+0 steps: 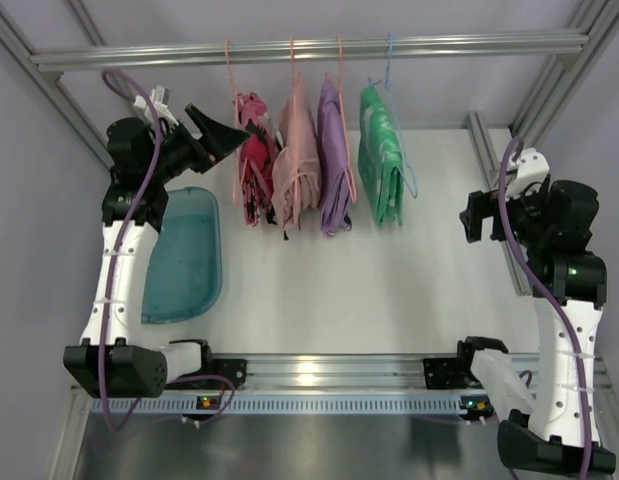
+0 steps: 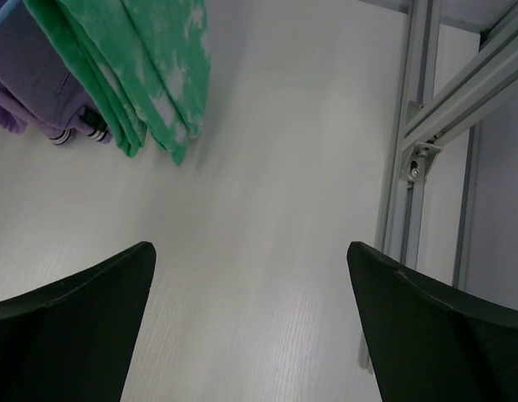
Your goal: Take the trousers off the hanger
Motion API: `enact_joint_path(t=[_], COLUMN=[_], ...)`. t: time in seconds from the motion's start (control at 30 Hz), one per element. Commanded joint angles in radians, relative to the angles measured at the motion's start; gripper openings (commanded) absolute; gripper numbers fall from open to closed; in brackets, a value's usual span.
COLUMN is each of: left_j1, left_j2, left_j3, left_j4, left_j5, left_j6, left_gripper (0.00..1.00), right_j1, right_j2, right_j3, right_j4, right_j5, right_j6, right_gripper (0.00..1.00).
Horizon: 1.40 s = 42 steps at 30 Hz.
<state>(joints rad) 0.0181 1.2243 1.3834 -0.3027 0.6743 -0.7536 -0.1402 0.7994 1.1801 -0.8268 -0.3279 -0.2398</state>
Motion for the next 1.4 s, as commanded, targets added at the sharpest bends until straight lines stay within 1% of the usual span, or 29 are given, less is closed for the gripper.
enact_joint_path(t=[0.0, 0.03, 0.3, 0.37, 0.53, 0.7, 1.0, 1.03, 1.23, 1.27, 1.33, 1.37], left_j1=[0.005, 0.003, 0.003, 0.003, 0.003, 0.003, 0.003, 0.005, 0.002, 0.003, 0.003, 0.003], left_j2=[-0.002, 0.016, 0.098, 0.104, 0.066, 0.038, 0.02, 0.02, 0.03, 0.032, 0.034, 0.032], left_j3=[-0.055, -0.057, -0.06, -0.066, -0.107, -0.144, -0.164, -0.161, -0.161, -0.161, -0.161, -0.161], left_j4=[0.295, 0.333, 0.45, 0.45, 0.45, 0.45, 0.45, 0.45, 0.479, 0.491, 0.514, 0.534], left_j5=[0.062, 0.071, 0.133, 0.148, 0.177, 0.199, 0.2, 0.2, 0.203, 0.205, 0.208, 0.206], left_j6=[-0.191, -0.216, -0.434, -0.45, -0.454, -0.481, -0.503, -0.504, -0.536, -0.544, -0.565, -0.572], left_gripper=[0.88, 0.87, 0.78, 0.73, 0.68, 0.58, 0.48, 0.45, 0.34, 0.27, 0.19, 0.13], right_j1=[-0.007, -0.007, -0.007, -0.007, -0.007, -0.007, -0.007, -0.007, -0.007, -0.007, -0.007, -0.007], right_j2=[0.009, 0.011, 0.021, 0.023, 0.015, 0.011, 0.008, 0.007, 0.006, 0.009, 0.009, 0.011], right_j3=[0.043, 0.042, 0.052, 0.05, 0.047, 0.035, 0.032, 0.032, 0.027, 0.026, 0.027, 0.03], right_j4=[-0.002, 0.0, -0.003, -0.003, -0.003, -0.002, -0.003, 0.0, 0.005, 0.005, 0.009, 0.009], right_j5=[-0.019, -0.02, -0.017, -0.013, -0.016, -0.022, -0.022, -0.022, -0.019, -0.019, -0.02, -0.02], right_j6=[-0.01, -0.009, -0.016, -0.018, -0.019, -0.015, -0.012, -0.012, -0.015, -0.015, -0.015, -0.015], right_gripper=[0.99, 0.99, 0.99, 0.99, 0.99, 0.99, 0.99, 0.99, 0.99, 0.99, 0.99, 0.99])
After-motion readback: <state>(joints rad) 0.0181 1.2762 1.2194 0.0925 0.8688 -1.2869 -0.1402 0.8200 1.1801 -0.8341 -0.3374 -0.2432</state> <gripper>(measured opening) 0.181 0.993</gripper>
